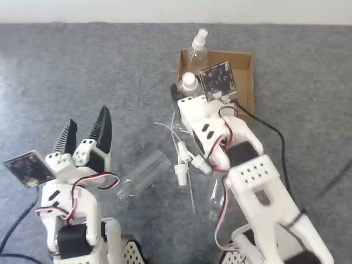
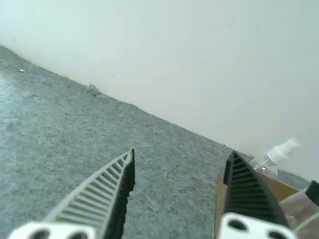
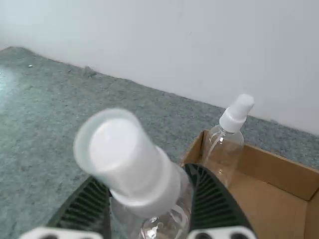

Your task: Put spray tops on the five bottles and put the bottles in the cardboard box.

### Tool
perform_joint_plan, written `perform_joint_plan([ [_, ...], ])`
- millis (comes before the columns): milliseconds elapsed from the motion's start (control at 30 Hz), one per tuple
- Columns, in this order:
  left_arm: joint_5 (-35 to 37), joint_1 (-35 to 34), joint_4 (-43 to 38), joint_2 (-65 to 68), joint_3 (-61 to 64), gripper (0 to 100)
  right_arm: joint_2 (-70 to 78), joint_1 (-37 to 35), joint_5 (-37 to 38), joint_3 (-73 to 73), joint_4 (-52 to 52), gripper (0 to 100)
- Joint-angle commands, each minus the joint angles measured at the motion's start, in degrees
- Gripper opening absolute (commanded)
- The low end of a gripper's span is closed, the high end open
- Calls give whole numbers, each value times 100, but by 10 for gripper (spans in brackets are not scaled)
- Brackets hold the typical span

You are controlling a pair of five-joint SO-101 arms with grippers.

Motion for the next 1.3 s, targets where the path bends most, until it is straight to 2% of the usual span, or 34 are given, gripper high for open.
perform_joint_plan([
  [0,97,-44,-176,-26,-338,269,295,215,9,-440,-690,13],
  [500,79,-35,-176,-26,-338,269,2431,453,9,-1829,-884,15],
  [1267,79,-35,-176,-26,-338,269,4321,532,-35,-3156,-884,13],
])
